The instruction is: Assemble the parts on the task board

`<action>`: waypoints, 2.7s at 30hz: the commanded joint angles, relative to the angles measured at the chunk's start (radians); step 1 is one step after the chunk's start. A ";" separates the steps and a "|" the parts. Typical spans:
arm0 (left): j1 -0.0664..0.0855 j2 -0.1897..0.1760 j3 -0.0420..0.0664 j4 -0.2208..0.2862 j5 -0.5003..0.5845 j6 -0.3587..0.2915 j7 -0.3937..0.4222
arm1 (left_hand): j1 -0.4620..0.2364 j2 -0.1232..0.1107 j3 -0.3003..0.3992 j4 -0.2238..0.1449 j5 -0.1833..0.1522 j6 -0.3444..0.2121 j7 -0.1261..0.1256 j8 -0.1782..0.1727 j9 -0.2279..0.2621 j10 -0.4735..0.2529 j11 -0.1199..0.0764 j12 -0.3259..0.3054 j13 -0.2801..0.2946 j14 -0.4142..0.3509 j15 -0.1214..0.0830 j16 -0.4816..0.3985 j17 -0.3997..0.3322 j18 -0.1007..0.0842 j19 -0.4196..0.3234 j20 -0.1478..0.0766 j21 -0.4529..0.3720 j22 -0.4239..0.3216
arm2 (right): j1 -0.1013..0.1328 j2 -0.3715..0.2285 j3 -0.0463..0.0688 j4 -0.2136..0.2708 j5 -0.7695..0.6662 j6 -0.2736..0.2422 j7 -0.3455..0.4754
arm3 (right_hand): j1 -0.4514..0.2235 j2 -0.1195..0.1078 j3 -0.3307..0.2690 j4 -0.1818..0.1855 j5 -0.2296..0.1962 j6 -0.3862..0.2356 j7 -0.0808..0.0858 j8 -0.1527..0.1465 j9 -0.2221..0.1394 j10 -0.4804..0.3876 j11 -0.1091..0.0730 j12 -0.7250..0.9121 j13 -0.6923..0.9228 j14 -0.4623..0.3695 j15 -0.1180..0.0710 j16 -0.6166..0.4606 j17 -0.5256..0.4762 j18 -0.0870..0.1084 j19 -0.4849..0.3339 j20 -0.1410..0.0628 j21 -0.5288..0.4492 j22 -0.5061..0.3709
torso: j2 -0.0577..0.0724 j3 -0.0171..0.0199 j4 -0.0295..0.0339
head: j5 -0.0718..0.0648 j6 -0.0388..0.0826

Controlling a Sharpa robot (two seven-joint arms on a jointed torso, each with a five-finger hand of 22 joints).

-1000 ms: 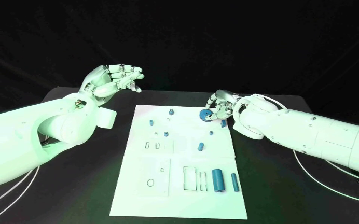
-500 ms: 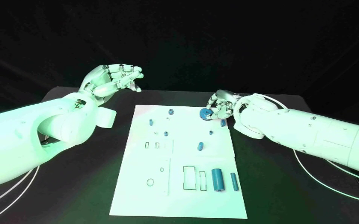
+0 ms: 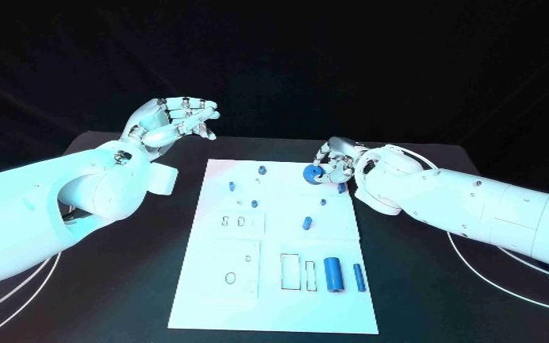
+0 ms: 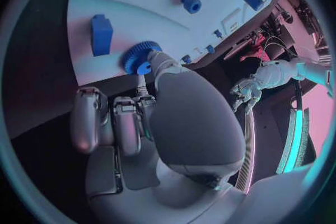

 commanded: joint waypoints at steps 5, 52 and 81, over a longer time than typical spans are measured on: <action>0.003 0.005 0.001 -0.006 0.001 0.018 0.011 | -0.007 0.001 -0.001 0.000 -0.002 -0.008 0.002 -0.004 0.002 -0.008 0.000 -0.006 0.002 -0.007 0.001 0.003 -0.001 0.010 -0.007 0.000 0.004 0.002 | 0.001 -0.007 0.003 0.096 -0.173 -0.144 -0.042 | -0.030 -0.007 0.020 0.004 -0.013 0.017 -0.010 0.003 0.002 0.021 -0.003 0.012 0.144 0.098 -0.005 0.008 0.237 -0.010 0.017 -0.002 0.013 0.080 | -0.002 -0.0004 0.0001 | 0.003 0.002; 0.002 0.042 0.000 -0.022 0.002 0.024 0.006 | -0.008 0.002 -0.002 0.000 -0.003 -0.008 0.002 -0.003 0.003 -0.009 0.000 -0.004 0.004 -0.008 0.001 0.004 -0.001 0.011 -0.010 0.001 0.006 0.002 | -0.058 0.250 -0.007 -0.030 -0.302 -0.118 -0.048 | -0.043 -0.021 0.053 -0.001 -0.020 0.012 -0.007 -0.012 -0.002 0.026 -0.001 0.015 0.149 0.098 -0.005 0.007 0.234 -0.012 0.024 -0.002 0.020 0.090 | 0.001 0.0012 0.0013 | 0.023 -0.014; 0.003 0.039 0.000 -0.023 0.002 0.021 0.001 | -0.008 0.001 -0.002 0.000 -0.003 -0.009 0.003 -0.004 0.004 -0.009 0.001 -0.004 0.004 -0.008 0.001 0.005 -0.001 0.011 -0.010 0.001 0.006 0.003 | -0.059 0.250 -0.009 -0.030 -0.265 -0.084 -0.033 | -0.237 -0.007 -0.032 0.010 -0.021 -0.067 0.026 -0.109 -0.016 0.000 0.031 -0.011 0.121 0.097 0.025 0.007 0.233 -0.009 0.018 0.026 0.004 0.089 | 0.000 0.0010 -0.0017 | 0.022 -0.013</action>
